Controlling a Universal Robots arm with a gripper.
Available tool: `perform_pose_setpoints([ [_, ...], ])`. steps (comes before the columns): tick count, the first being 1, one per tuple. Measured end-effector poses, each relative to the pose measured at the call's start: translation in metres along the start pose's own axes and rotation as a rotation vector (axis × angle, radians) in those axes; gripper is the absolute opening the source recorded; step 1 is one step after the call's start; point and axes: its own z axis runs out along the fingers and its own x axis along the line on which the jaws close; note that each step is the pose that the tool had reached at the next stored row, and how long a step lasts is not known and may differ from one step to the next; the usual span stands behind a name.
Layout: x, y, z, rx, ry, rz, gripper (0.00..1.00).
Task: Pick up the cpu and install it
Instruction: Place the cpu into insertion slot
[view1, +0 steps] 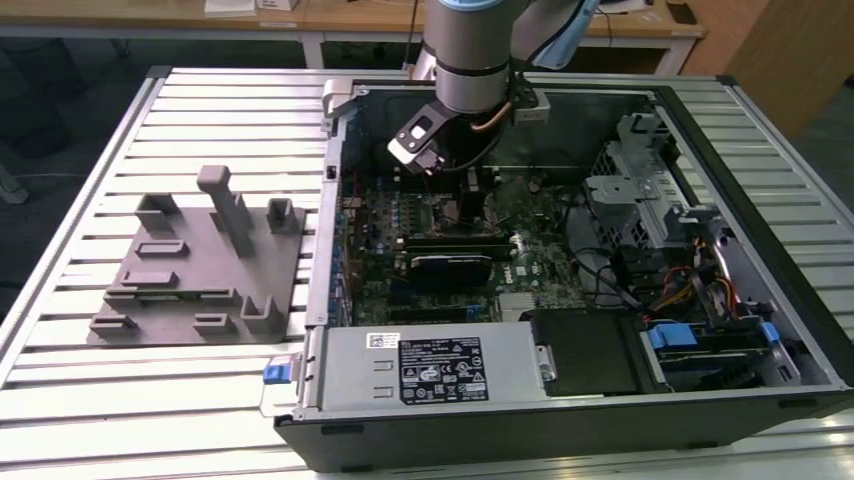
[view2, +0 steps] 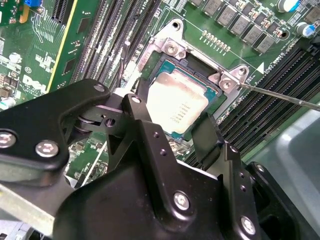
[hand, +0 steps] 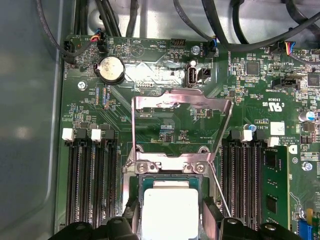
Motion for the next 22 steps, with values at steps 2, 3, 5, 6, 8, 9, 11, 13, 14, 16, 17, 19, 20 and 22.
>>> perform_pose_setpoints([
  [2,0.0,0.0,0.0,0.0,0.0,0.0,0.6],
  [3,0.0,0.0,0.0,0.0001,-0.0001,0.0,0.6],
  [5,0.0,0.0,0.0,0.0001,0.0,0.0,0.53],
  [6,0.0,0.0,0.0,0.0,-0.0001,0.0,0.53],
  [8,0.0,0.0,0.0,0.0,0.0,0.0,0.53],
  [9,0.0,0.0,0.0,0.0,0.0,0.0,0.53],
  [11,0.0,0.0,0.0,0.0,0.0,0.0,0.53],
  [13,0.0,0.0,0.0,0.0,0.0002,0.0,0.53],
  [14,0.0,0.0,0.0,-0.0001,0.0003,0.0,0.55],
  [16,0.0,0.0,0.0,0.0,0.0002,0.0,0.61],
  [17,0.0,0.0,0.0,0.0,0.0002,0.0,0.61],
  [19,0.0,0.0,-0.0001,0.0001,0.0001,0.0,0.61],
  [20,-0.0001,0.0,-0.001,0.0002,0.0,0.0,0.61],
  [22,-0.0003,0.0002,-0.004,0.0,0.0002,0.0,0.61],
])
